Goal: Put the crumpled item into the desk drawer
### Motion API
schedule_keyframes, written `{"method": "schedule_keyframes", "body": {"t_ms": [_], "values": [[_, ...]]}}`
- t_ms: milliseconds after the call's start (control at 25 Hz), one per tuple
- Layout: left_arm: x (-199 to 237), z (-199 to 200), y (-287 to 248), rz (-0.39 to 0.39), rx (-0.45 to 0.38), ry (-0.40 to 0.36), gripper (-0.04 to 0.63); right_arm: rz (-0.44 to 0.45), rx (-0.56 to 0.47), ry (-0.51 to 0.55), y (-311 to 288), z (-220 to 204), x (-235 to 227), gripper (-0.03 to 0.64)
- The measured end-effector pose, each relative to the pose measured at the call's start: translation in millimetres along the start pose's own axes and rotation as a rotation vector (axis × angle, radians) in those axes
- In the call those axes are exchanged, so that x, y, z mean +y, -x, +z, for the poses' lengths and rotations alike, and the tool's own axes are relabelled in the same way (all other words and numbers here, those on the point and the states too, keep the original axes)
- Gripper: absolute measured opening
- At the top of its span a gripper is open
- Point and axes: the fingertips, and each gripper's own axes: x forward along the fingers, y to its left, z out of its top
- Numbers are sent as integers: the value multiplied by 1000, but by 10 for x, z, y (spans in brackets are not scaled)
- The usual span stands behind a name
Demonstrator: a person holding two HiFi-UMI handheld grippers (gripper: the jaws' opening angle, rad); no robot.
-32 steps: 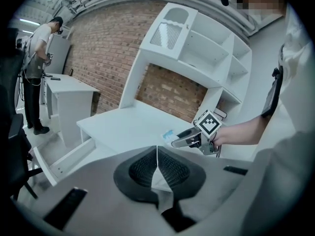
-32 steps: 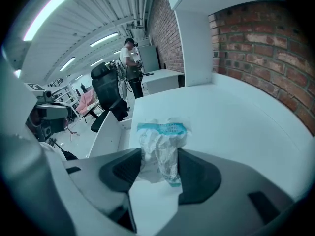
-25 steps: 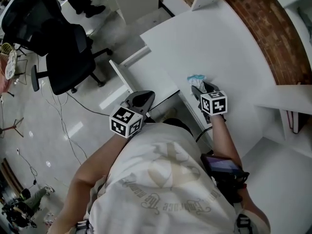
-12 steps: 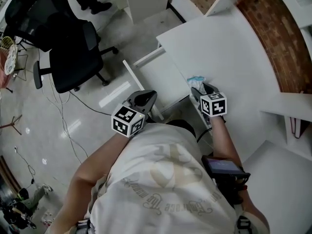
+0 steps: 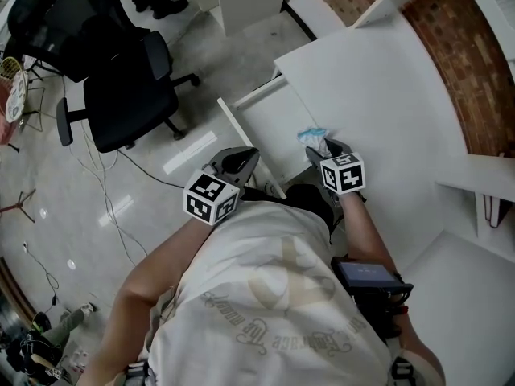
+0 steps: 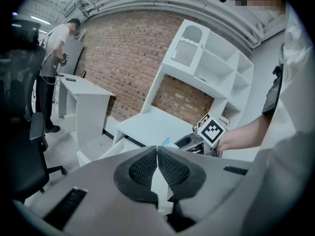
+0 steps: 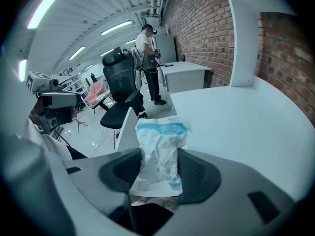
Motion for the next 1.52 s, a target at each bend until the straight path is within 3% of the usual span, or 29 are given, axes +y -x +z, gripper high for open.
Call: {"method": "schedule_keyframes", "body": {"t_ms": [360,720,1120,1520], "values": [[200,-49,133,57,-22,39,25,79,82,88,-436,-52,340,239],[416,-313,289,163,-30,135,25,126,157,88,-878,-214,419,239],[328,-391,129,183,-13,100,25,173,211,80,-1344,-515,366,239],[408,-414,-41,236,-7,145,25,181,273,89,-1740,-636,201,239]]}}
